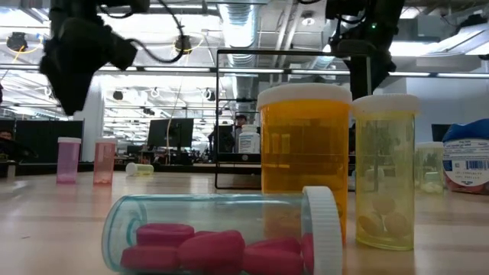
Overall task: Pick and place medicine bottles onto shelf by color
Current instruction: Put the pink pill bottle on the shelf
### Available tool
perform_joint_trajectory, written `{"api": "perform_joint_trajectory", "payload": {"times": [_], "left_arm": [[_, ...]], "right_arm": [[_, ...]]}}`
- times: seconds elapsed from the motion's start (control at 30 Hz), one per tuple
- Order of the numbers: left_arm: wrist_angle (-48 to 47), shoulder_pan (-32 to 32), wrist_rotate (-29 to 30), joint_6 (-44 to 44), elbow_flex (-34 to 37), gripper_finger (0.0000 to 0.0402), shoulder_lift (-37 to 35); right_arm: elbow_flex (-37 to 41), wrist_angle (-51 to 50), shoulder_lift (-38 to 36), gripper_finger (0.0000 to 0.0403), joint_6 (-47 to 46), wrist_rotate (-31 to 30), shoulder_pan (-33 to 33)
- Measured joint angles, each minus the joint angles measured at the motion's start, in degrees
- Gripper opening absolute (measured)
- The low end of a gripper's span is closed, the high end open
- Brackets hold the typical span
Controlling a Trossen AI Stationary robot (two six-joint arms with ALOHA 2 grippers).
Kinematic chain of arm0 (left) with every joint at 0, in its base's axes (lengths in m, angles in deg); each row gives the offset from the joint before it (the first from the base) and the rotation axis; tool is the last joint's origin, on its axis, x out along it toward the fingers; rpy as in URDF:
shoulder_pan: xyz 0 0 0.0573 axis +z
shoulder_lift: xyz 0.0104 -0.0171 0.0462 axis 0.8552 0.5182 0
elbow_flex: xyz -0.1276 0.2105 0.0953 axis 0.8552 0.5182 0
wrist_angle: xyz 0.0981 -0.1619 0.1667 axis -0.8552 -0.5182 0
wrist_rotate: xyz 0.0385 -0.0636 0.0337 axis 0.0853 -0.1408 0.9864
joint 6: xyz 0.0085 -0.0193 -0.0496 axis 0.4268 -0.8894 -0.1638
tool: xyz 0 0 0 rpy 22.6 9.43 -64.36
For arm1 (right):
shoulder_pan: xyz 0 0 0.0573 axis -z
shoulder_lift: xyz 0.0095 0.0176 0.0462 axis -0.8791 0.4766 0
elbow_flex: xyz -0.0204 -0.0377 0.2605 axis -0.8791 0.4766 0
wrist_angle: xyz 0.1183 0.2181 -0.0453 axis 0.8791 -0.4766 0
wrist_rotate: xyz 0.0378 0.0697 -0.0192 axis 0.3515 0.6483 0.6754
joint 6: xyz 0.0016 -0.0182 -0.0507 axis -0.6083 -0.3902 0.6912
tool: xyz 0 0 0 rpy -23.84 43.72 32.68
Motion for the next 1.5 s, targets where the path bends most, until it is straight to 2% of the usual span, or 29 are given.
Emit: {"api": "perform_joint_trajectory", "payload": {"times": [0.6, 0.87, 1.27, 1.5], "left_arm": [[9.95, -0.86, 1.5, -3.76, 8.61, 0.0224, -0.02], [10.69, -0.82, 1.91, -3.78, 8.89, 0.022, 0.0], [11.74, -0.84, 0.52, -4.1, 8.89, 0.0121, 0.0], [11.72, -0.01, 0.53, -4.06, 8.56, 0.0095, -0.02]], "right_arm": [[0.0, 1.66, 0.0, 0.0216, 0.6, -0.06, -1.68], [0.0, 2.55, 0.0, 0.0216, 1.42, -0.06, -1.68], [0.0, 2.53, 0.0, 0.0216, 1.57, -0.06, -1.68], [0.0, 2.5, 0.0, 0.0216, 1.75, -0.55, -1.68]]}}
